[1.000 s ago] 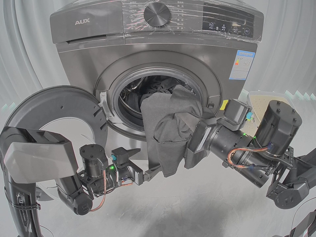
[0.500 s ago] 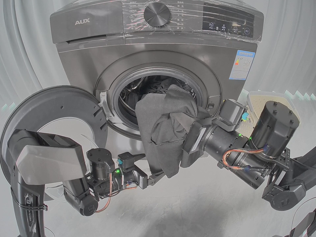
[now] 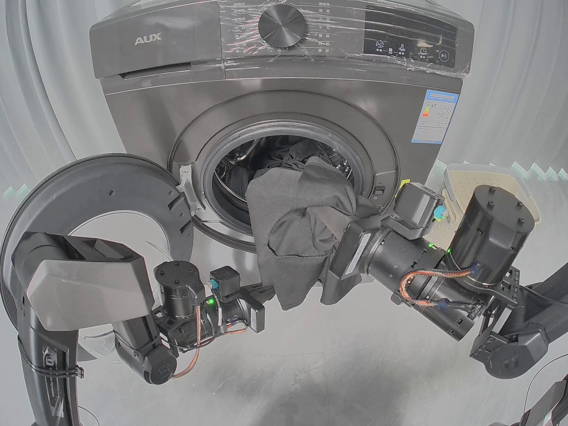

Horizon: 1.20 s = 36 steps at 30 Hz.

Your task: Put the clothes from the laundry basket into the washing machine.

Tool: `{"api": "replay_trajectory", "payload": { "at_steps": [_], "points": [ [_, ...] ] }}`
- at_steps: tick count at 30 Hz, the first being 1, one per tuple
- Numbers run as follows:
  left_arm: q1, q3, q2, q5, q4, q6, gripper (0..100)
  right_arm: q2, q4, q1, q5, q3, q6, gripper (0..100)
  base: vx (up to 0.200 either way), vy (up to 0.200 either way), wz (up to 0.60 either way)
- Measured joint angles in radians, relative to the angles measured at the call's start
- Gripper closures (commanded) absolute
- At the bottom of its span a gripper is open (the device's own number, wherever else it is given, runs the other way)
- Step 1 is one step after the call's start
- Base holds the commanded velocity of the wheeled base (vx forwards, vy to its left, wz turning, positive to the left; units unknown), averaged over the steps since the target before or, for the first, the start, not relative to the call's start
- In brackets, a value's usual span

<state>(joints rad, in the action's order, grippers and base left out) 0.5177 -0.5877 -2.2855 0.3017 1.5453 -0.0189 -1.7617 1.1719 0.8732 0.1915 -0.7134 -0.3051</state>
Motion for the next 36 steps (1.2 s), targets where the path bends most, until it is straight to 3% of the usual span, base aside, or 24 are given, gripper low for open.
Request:
{"api": "replay_trajectory", "payload": {
  "at_steps": [15, 16, 25, 36],
  "points": [
    [0.012, 0.273, 0.266, 0.004, 0.001, 0.011, 100, -0.082, 0.035, -0.051, 0.000, 0.003, -0.001, 100, 0.000, 0.000, 0.00],
    [0.017, 0.287, 0.287, 0.006, 0.002, 0.011, 100, -0.089, 0.047, -0.052, -0.002, 0.006, 0.000, 0, 0.000, 0.000, 0.00],
    [0.047, 0.329, 0.456, 0.008, 0.001, 0.000, 100, -0.152, 0.090, -0.051, -0.020, 0.057, 0.002, 0, 0.000, 0.000, 0.00],
    [0.051, 0.285, 0.498, 0.002, 0.000, -0.026, 100, -0.192, 0.080, -0.040, -0.026, 0.143, 0.030, 0, 0.000, 0.000, 0.00]
  ]
}}
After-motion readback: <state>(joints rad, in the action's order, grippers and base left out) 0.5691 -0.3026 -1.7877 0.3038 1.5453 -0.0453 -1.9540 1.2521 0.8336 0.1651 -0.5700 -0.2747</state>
